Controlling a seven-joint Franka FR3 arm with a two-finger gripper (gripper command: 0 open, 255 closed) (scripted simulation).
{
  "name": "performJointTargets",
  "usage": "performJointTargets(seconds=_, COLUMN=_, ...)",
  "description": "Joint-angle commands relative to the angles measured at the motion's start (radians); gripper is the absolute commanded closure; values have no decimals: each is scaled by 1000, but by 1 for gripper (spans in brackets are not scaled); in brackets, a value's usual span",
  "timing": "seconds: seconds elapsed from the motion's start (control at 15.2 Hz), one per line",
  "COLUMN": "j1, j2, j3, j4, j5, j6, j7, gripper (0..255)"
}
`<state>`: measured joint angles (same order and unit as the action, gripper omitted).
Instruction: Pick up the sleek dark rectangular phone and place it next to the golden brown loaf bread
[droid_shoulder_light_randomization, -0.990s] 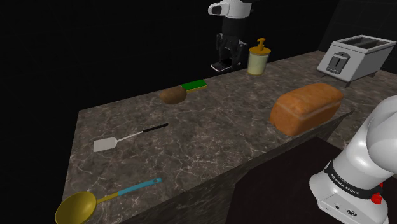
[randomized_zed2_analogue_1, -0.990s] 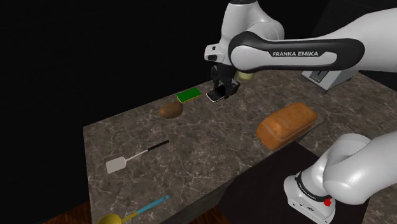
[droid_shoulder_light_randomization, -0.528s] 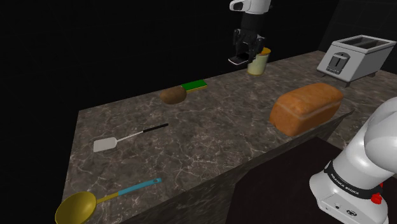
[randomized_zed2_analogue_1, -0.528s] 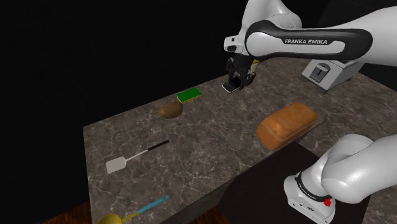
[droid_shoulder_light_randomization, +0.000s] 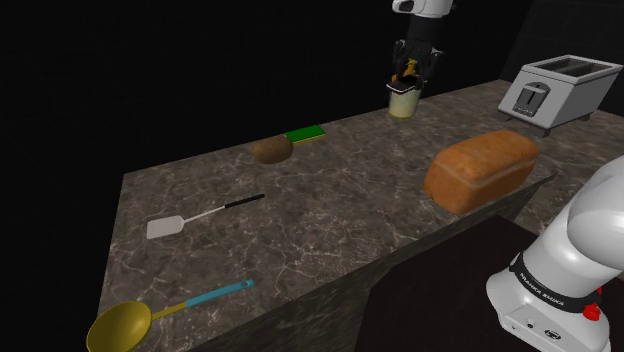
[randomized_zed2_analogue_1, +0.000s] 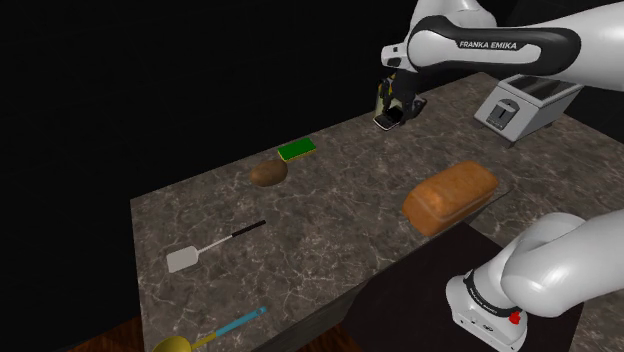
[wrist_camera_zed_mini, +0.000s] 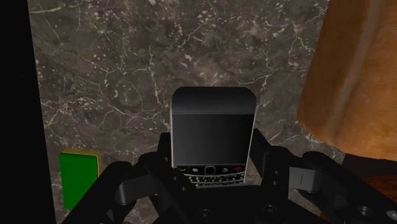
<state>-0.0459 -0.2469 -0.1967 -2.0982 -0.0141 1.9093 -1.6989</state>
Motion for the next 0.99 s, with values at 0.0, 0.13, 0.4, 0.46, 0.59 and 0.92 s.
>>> performJointTargets(seconds=0.0, j1=-22, j2=16, j3=-37, j4=16, j5=-2, j6=-1, j7=-60, gripper=255)
performJointTargets(seconds=0.13, j1=-22, j2=19, j3=-38, j4=-8, j5=-2, j6=26, j7=-61, gripper=255)
performJointTargets(seconds=0.4, j1=-23, j2=27, j3=-41, j4=-54, j5=-1, j6=80, j7=-64, gripper=255)
performJointTargets(seconds=0.46, j1=-23, j2=30, j3=-41, j4=-65, j5=0, j6=93, j7=-65, gripper=255)
performJointTargets(seconds=0.59, j1=-23, j2=36, j3=-42, j4=-86, j5=1, j6=121, j7=-66, gripper=255)
performJointTargets(seconds=0.92, j1=-23, j2=55, j3=-46, j4=-135, j5=5, j6=189, j7=-72, gripper=255)
